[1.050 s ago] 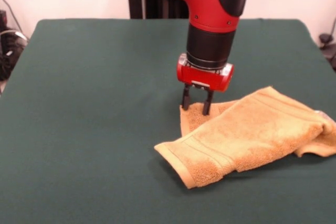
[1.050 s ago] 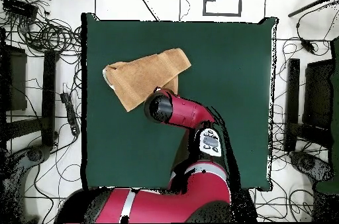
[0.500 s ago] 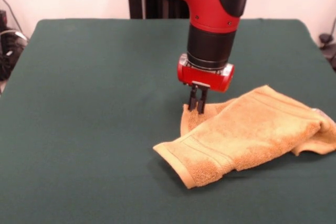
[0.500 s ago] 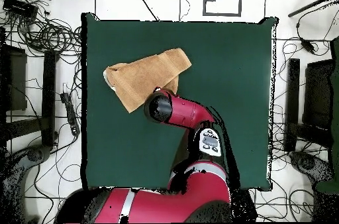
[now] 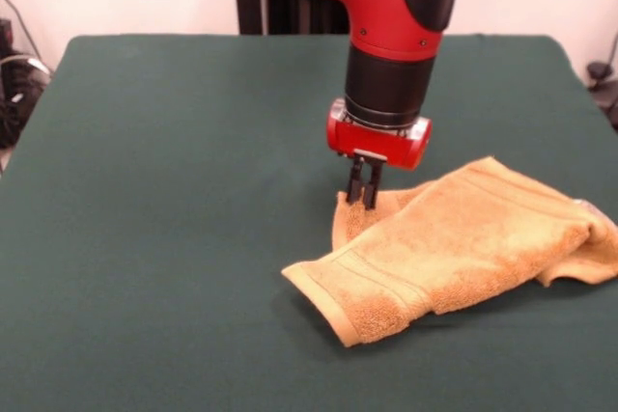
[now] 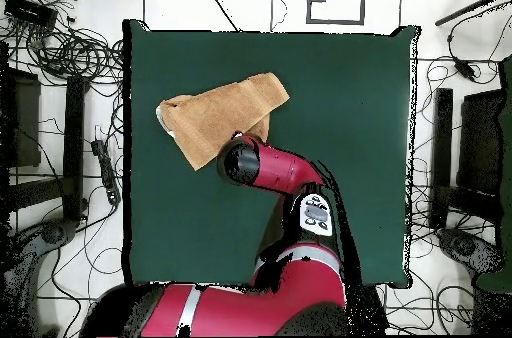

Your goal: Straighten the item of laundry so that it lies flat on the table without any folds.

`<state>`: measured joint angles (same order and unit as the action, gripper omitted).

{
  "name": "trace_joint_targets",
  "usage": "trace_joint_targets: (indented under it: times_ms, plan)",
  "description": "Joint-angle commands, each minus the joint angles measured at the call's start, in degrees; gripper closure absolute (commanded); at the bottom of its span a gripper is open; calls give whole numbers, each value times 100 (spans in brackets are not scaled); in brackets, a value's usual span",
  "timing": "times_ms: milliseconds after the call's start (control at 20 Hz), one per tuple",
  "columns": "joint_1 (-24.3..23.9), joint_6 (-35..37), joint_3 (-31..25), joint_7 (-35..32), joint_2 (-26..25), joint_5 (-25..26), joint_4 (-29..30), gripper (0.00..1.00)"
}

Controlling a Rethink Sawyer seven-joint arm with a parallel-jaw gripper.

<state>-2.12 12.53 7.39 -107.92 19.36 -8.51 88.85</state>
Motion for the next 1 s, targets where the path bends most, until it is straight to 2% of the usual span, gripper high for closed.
trace_joint_targets:
  times_ms: [50, 500, 900, 1000]
  plan:
    - [260, 260, -307, -1108, -523, -221, 196, 100]
    - [145, 752, 60, -799, 40, 59, 532, 100]
    - [252, 1258, 688, -788, 196, 131, 427, 100]
    - [128, 1255, 682, -686, 180, 174, 398, 100]
